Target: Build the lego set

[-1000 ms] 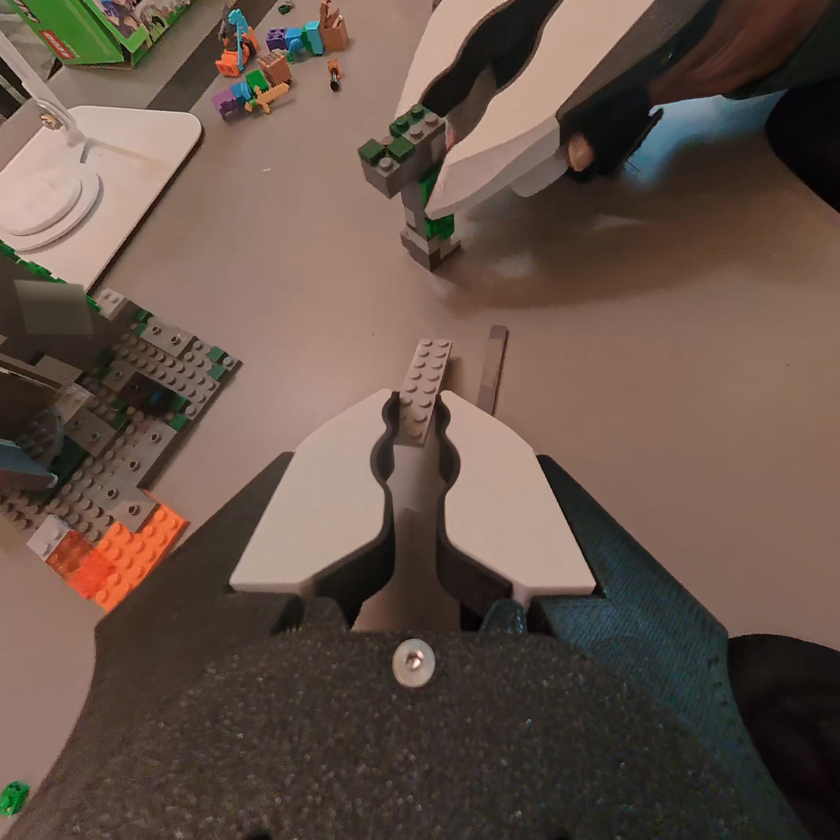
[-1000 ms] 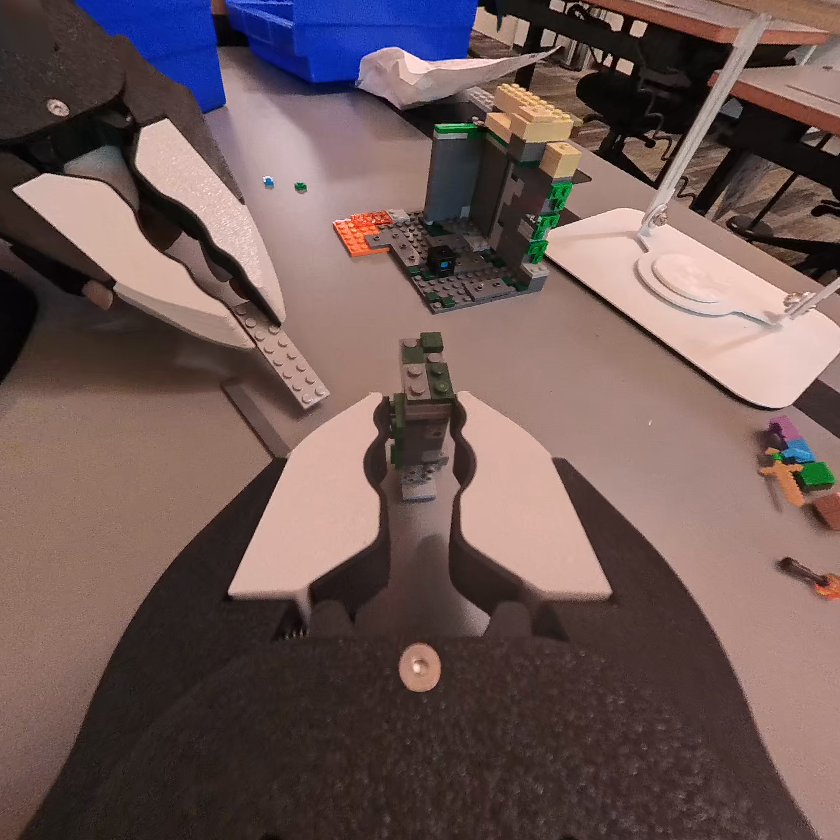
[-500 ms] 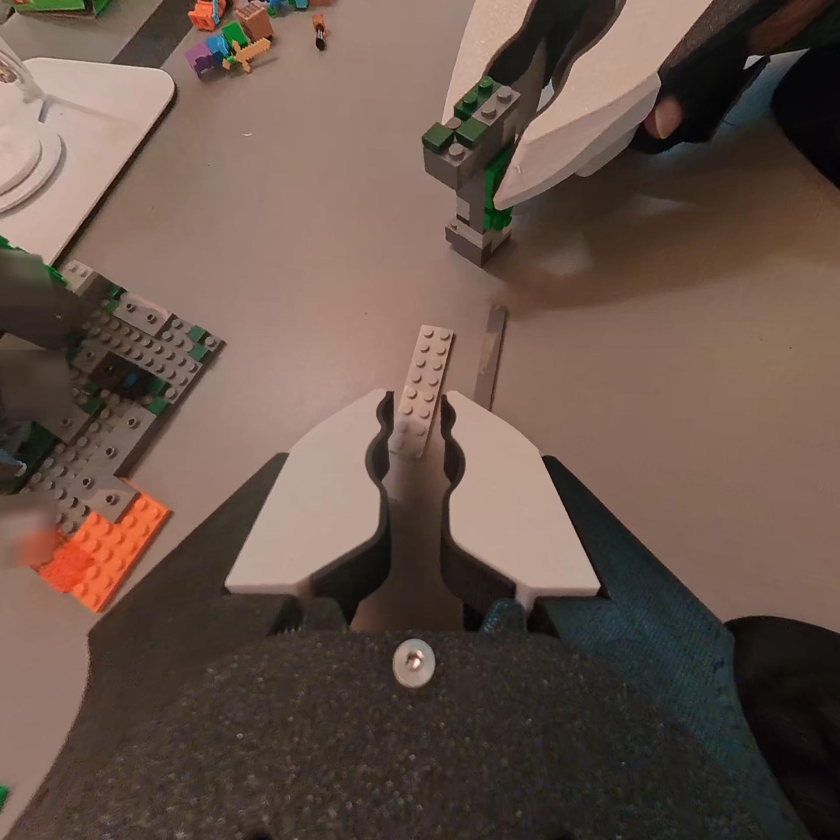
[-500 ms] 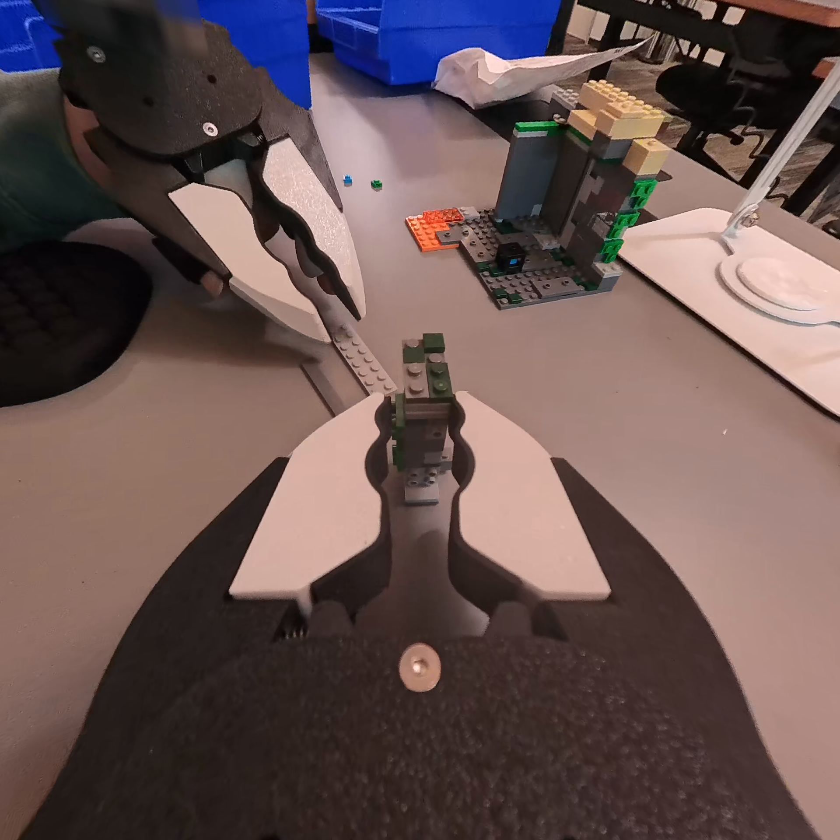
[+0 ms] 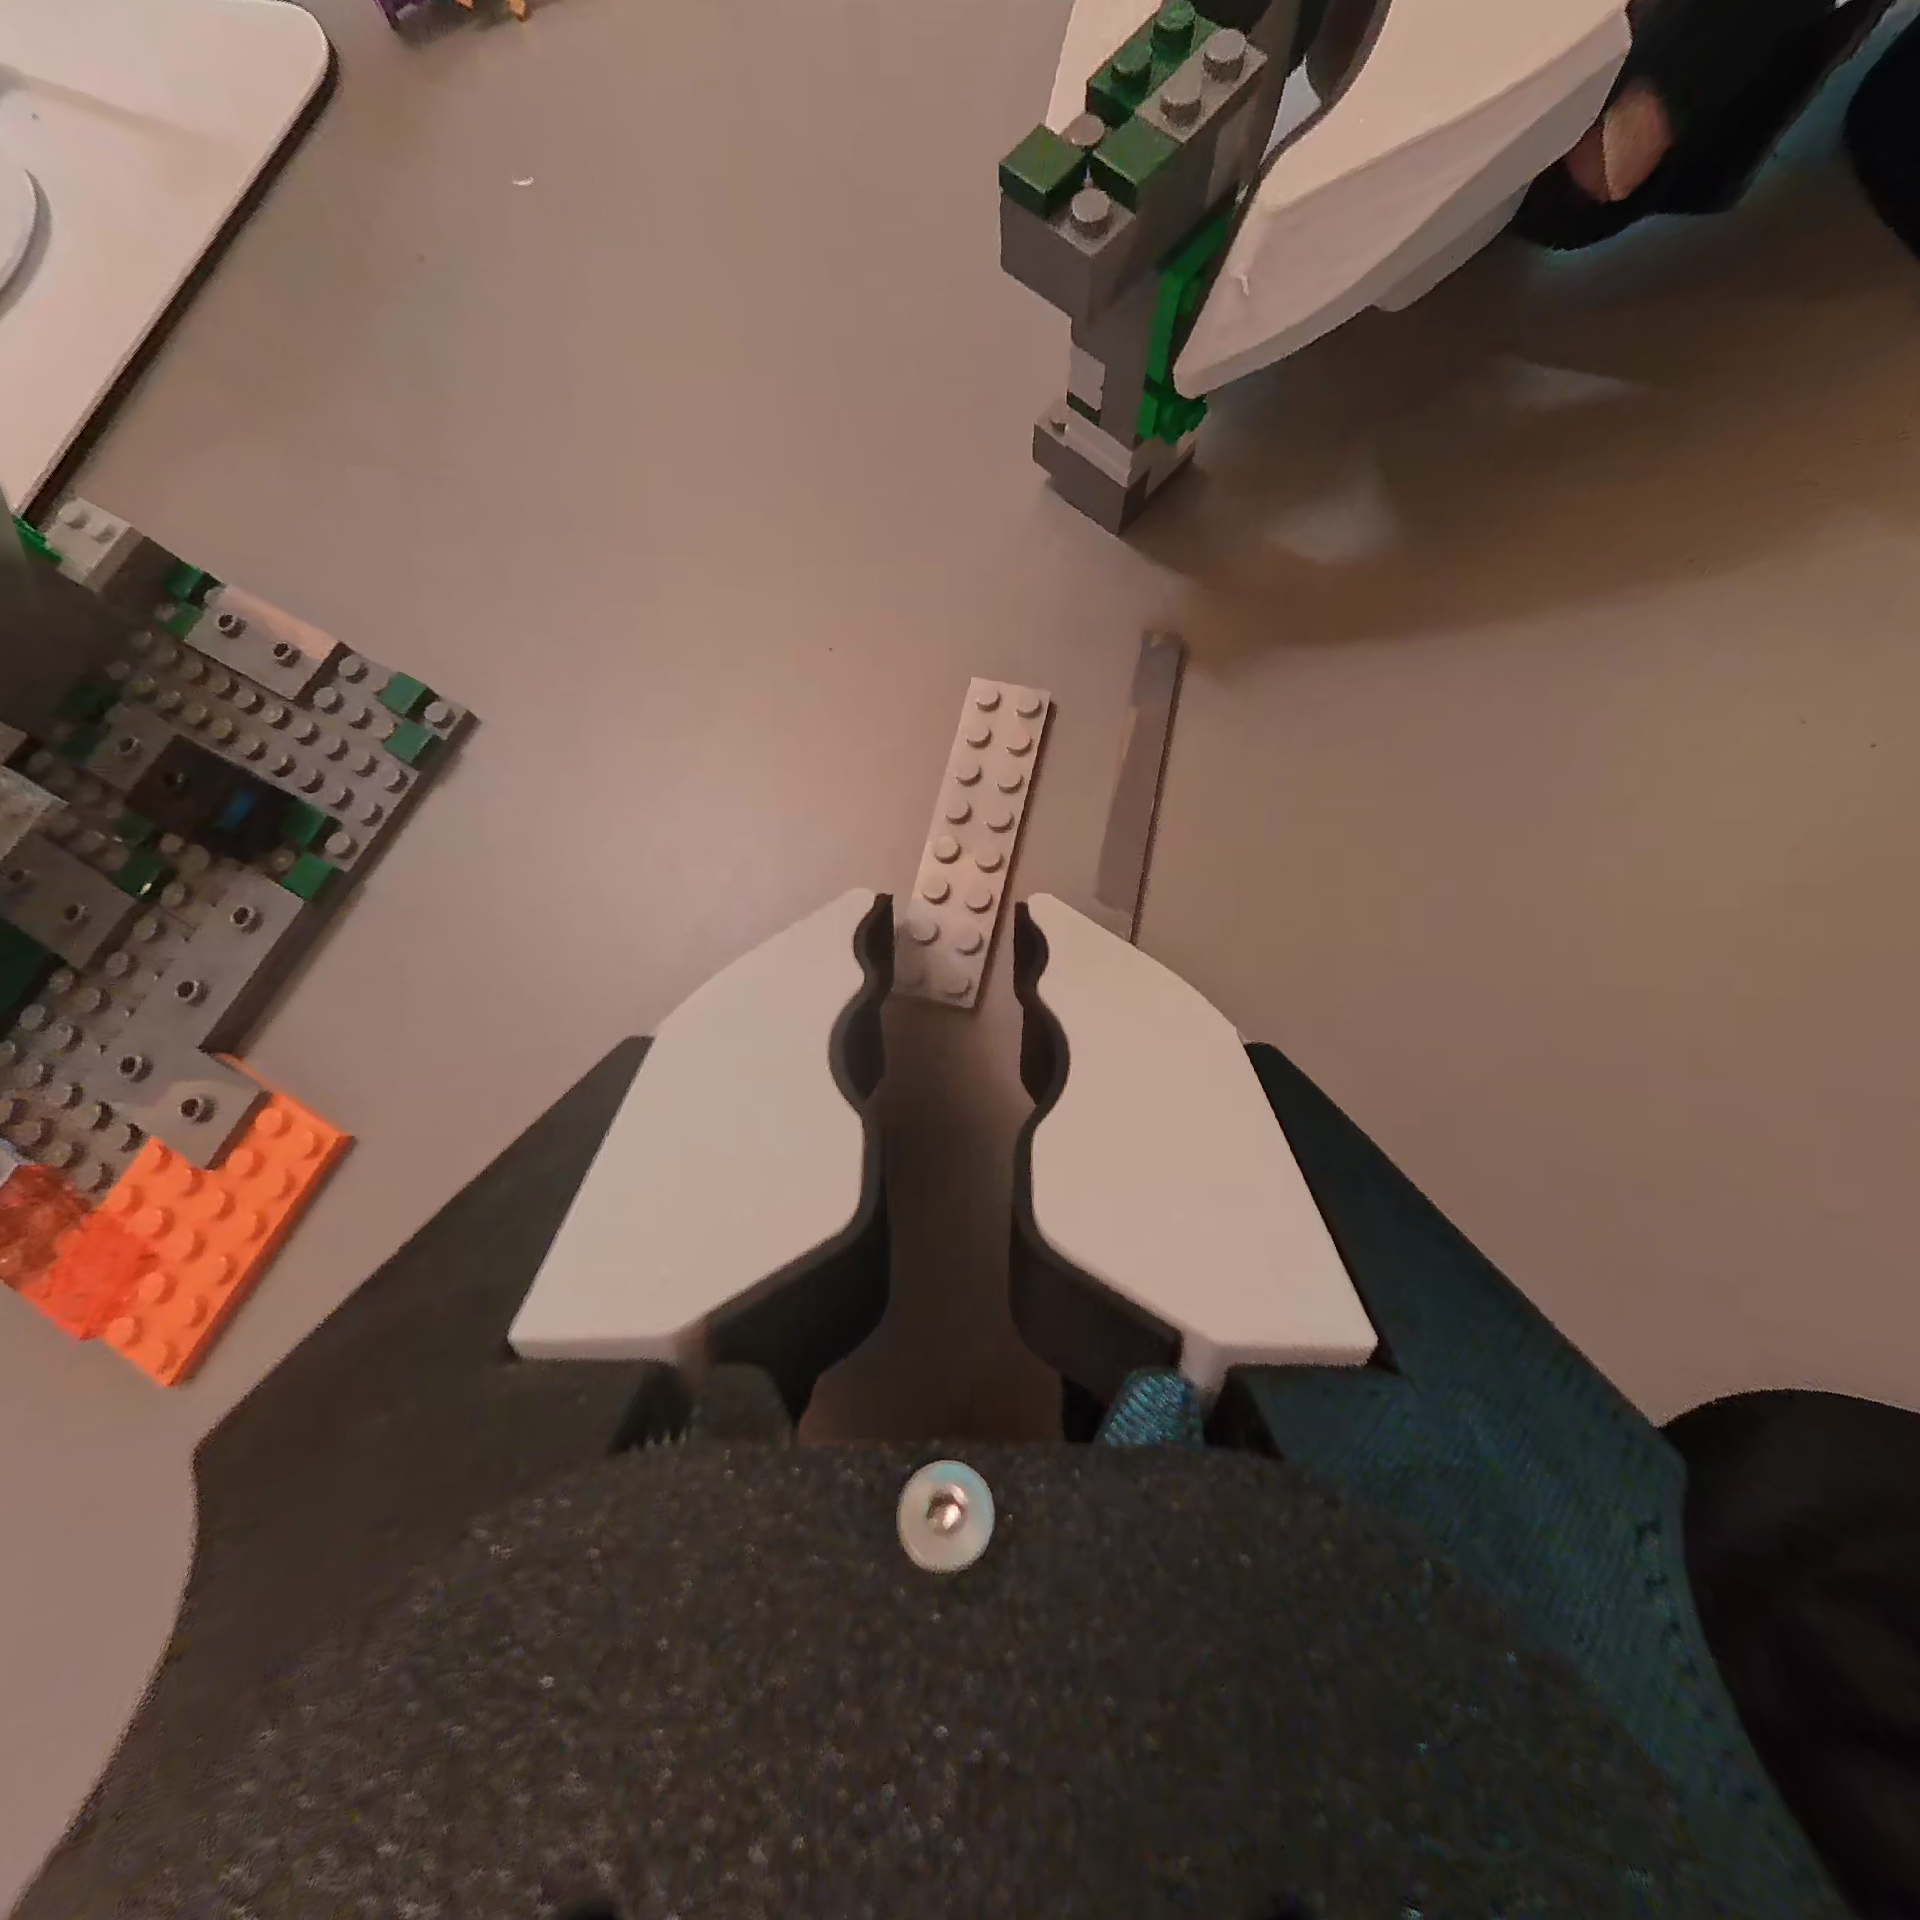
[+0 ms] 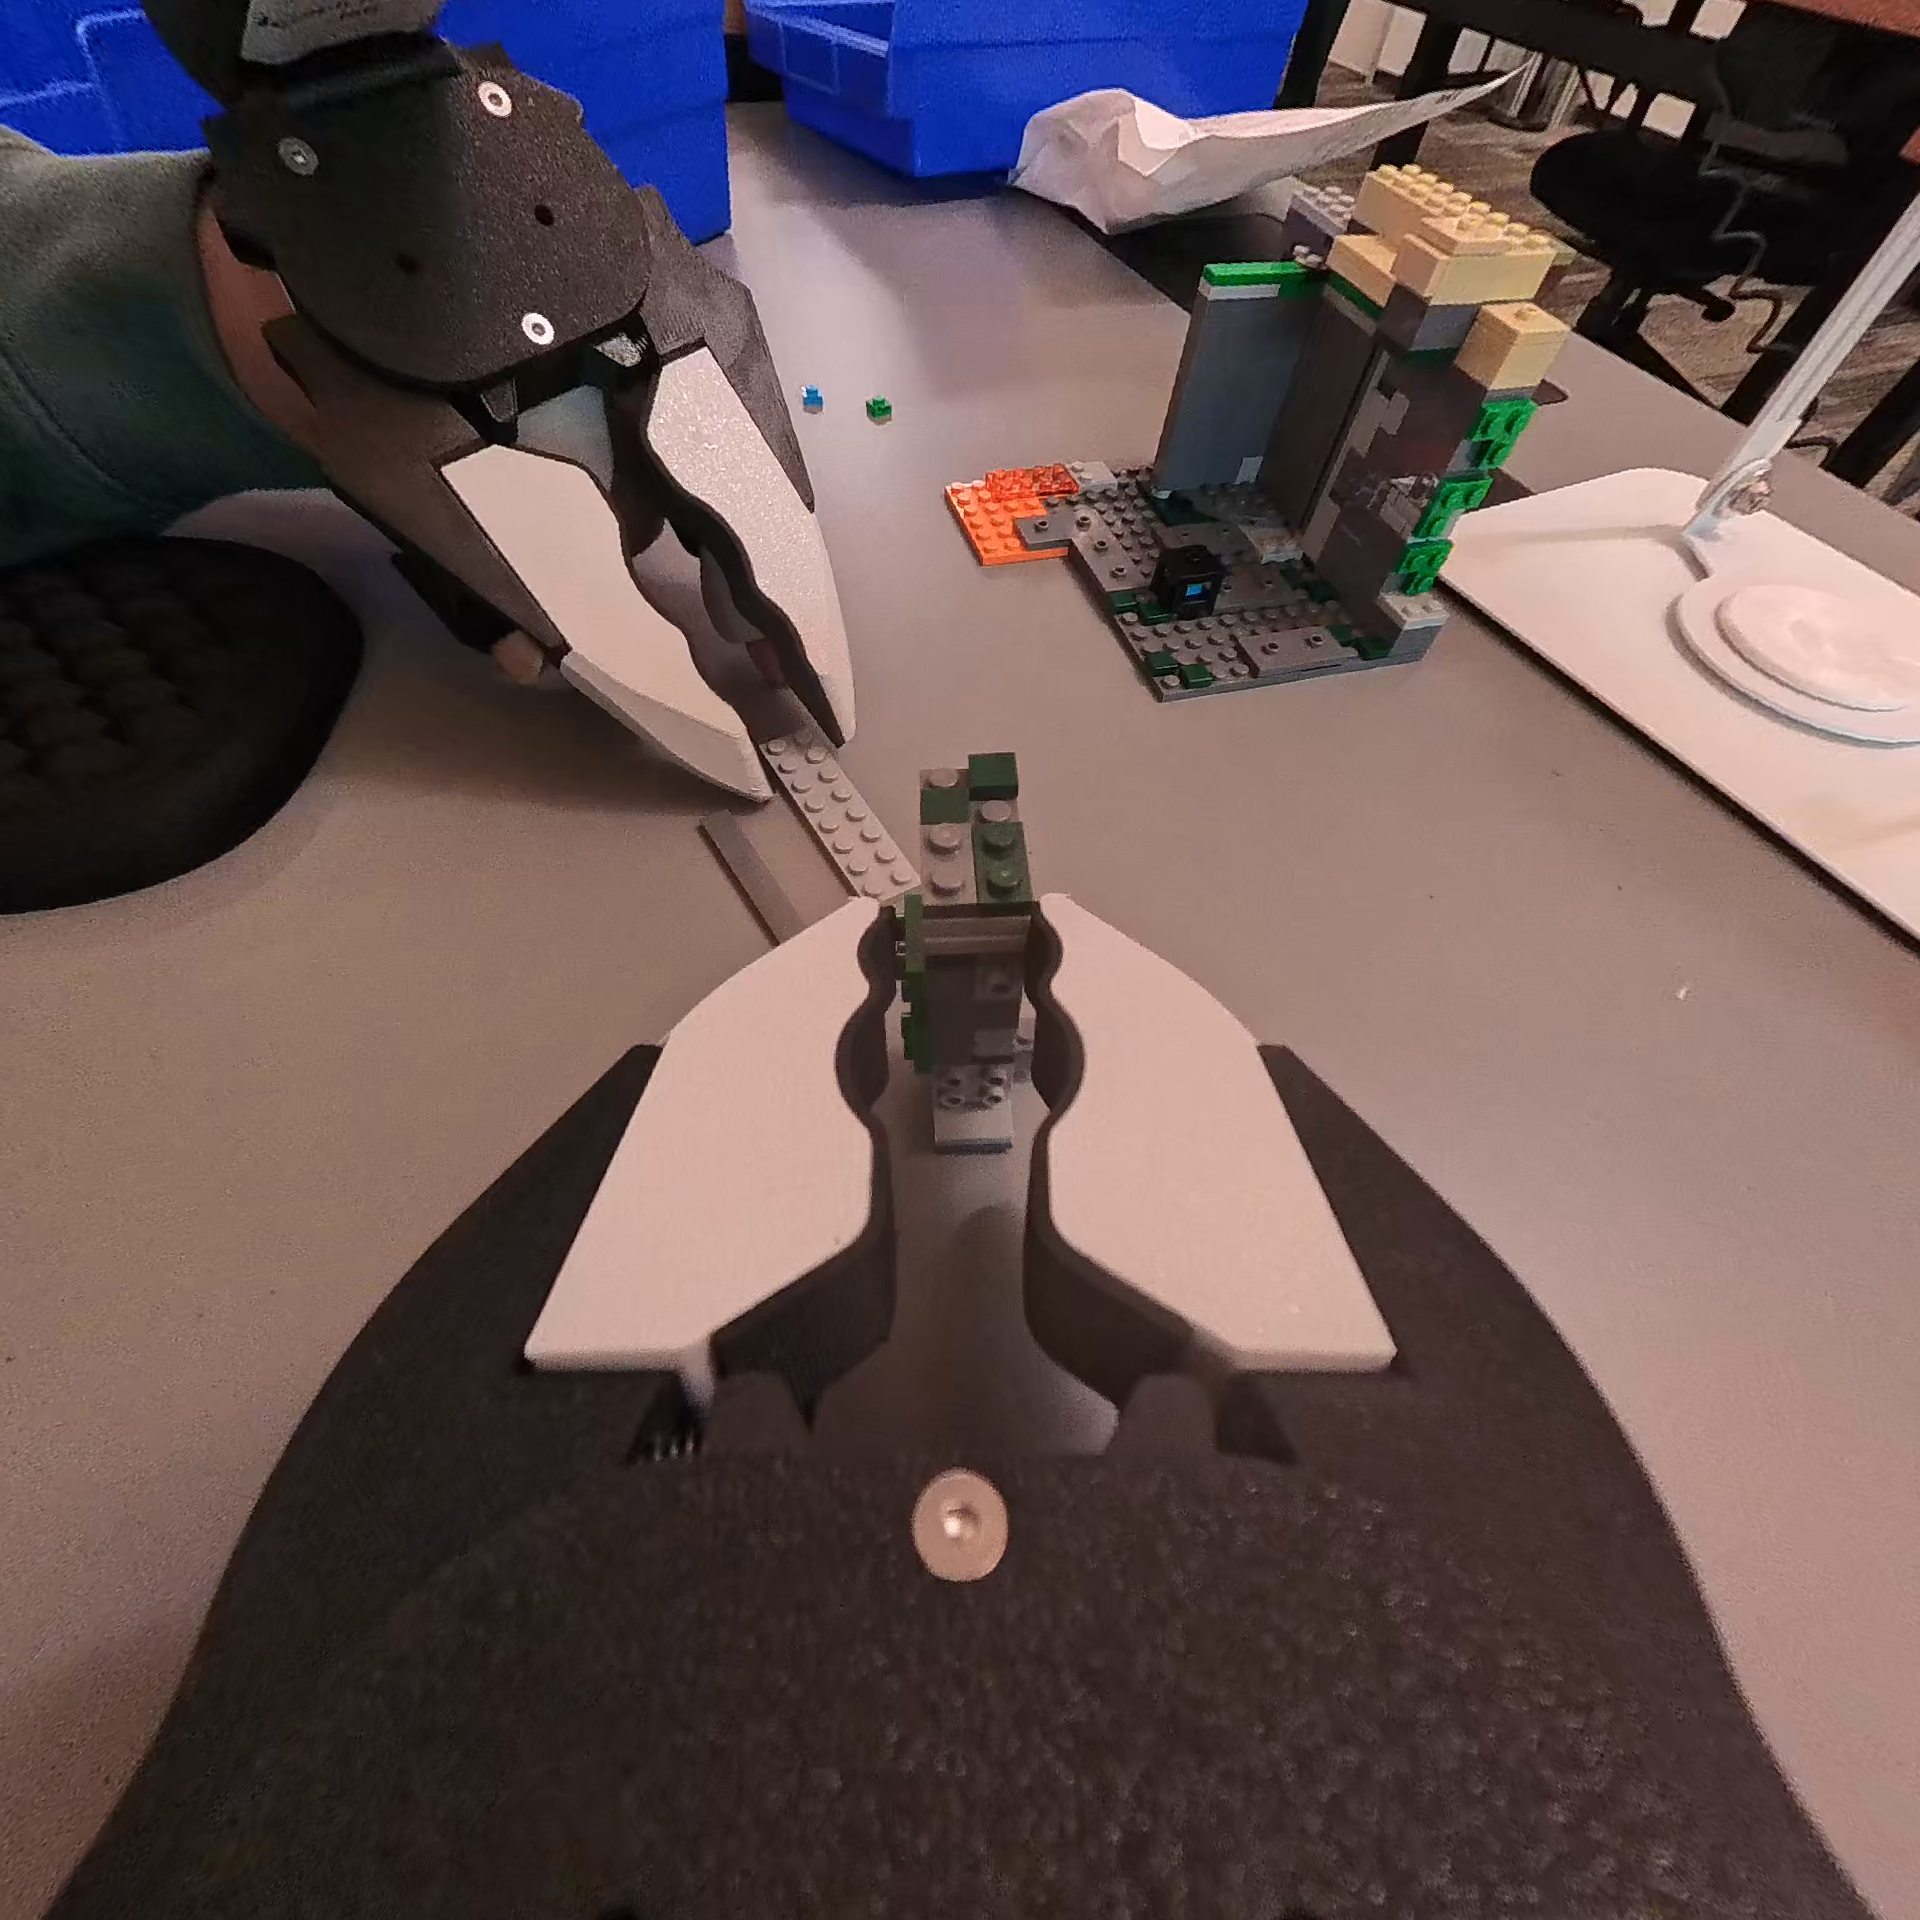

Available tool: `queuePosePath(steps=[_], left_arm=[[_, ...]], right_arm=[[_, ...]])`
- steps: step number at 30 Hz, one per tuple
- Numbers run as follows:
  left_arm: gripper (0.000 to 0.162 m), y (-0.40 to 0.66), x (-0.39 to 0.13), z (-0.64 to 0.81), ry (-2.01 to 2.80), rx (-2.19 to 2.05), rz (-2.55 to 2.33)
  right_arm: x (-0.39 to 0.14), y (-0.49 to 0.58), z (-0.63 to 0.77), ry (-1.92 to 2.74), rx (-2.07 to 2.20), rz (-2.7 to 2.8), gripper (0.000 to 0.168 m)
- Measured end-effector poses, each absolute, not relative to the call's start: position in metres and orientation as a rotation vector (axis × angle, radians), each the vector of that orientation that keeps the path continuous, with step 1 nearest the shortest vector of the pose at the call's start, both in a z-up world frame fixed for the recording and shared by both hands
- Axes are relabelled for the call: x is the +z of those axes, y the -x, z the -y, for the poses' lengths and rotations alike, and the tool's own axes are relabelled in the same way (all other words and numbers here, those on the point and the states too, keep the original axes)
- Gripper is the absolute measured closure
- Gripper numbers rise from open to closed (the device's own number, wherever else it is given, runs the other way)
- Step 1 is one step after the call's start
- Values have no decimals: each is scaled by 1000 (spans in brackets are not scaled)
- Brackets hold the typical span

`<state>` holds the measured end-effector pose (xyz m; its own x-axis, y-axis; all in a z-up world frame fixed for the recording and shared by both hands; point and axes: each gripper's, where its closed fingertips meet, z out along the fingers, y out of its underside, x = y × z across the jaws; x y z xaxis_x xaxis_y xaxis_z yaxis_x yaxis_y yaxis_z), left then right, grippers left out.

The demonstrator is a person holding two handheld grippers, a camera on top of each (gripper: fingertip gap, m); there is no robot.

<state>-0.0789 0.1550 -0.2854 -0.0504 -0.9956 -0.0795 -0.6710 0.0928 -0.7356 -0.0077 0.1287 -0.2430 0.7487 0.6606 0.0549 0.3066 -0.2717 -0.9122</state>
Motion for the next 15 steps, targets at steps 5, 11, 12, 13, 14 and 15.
queuePosePath(steps=[5,11,12,13,14,15], left_arm=[[143,80,-287,-156,1643,-689,-1795],[146,80,-288,-155,1697,-672,-1826],[146,80,-288,-155,1710,-674,-1827],[146,80,-288,-155,1724,-674,-1828],[145,80,-288,-155,1736,-672,-1830],[146,80,-288,-155,1744,-669,-1831]], right_arm=[[-245,9,-129,1884,440,750,145],[-245,9,-128,1886,455,745,145],[-245,9,-128,1885,459,745,144],[-244,9,-128,1884,463,744,144],[-244,9,-128,1884,463,742,143],[-244,9,-128,1883,464,740,143]])
